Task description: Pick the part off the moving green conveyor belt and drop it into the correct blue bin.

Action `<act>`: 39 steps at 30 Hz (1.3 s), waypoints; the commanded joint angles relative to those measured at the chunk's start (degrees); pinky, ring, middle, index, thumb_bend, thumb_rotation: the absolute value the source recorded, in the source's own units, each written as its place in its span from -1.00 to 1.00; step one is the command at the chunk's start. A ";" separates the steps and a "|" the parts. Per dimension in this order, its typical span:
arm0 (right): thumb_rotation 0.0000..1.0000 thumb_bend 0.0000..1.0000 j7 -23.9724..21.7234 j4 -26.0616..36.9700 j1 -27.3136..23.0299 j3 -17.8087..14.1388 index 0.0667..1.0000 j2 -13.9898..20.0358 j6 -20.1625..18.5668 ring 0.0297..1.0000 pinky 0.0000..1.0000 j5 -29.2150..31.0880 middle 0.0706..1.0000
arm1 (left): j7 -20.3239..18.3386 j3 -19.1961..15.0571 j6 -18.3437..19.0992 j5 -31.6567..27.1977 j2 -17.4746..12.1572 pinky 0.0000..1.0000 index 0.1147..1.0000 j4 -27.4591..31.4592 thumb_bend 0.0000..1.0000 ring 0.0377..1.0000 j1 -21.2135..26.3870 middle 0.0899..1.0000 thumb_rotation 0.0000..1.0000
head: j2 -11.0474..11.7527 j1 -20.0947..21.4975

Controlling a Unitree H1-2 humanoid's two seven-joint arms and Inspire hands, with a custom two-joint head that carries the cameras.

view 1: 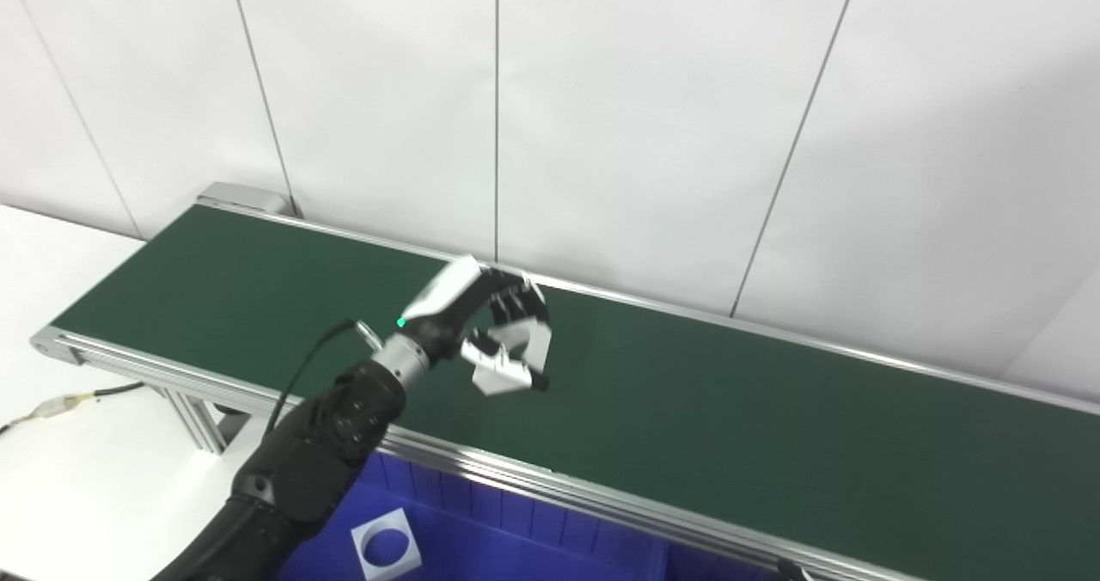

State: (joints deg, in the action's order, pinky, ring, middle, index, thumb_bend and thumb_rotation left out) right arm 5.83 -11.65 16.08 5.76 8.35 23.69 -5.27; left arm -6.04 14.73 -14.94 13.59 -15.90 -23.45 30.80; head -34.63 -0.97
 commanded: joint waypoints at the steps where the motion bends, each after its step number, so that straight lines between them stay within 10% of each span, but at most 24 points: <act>1: -0.67 0.42 0.61 1.44 -0.02 0.15 0.74 0.22 3.23 0.59 0.45 -0.05 0.66 | -2.10 -2.09 3.05 -3.56 0.29 -0.19 -0.15 4.06 -0.04 -0.15 1.06 -0.13 -1.00 | -0.05 -0.12; 20: -0.72 0.42 0.10 4.04 1.17 0.60 0.72 -0.48 3.22 0.60 0.45 -0.83 0.66 | -10.75 -9.81 14.19 -21.01 2.96 -0.21 -0.16 26.49 -0.04 -0.15 -11.94 -0.12 -1.00 | -3.20 5.33; 39: -0.79 0.38 -0.16 10.05 1.95 0.28 0.72 -5.66 -0.01 0.60 0.46 -5.94 0.65 | -21.57 -11.58 12.06 -27.14 -2.42 -0.25 -0.13 23.69 -0.04 -0.14 -20.82 -0.11 -1.00 | -9.94 15.42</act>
State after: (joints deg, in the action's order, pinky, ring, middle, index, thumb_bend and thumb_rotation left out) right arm 5.34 -3.59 17.95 6.22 3.17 23.04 -10.44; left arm -26.62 3.26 -1.11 -12.06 -17.13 -0.99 9.17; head -44.29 13.97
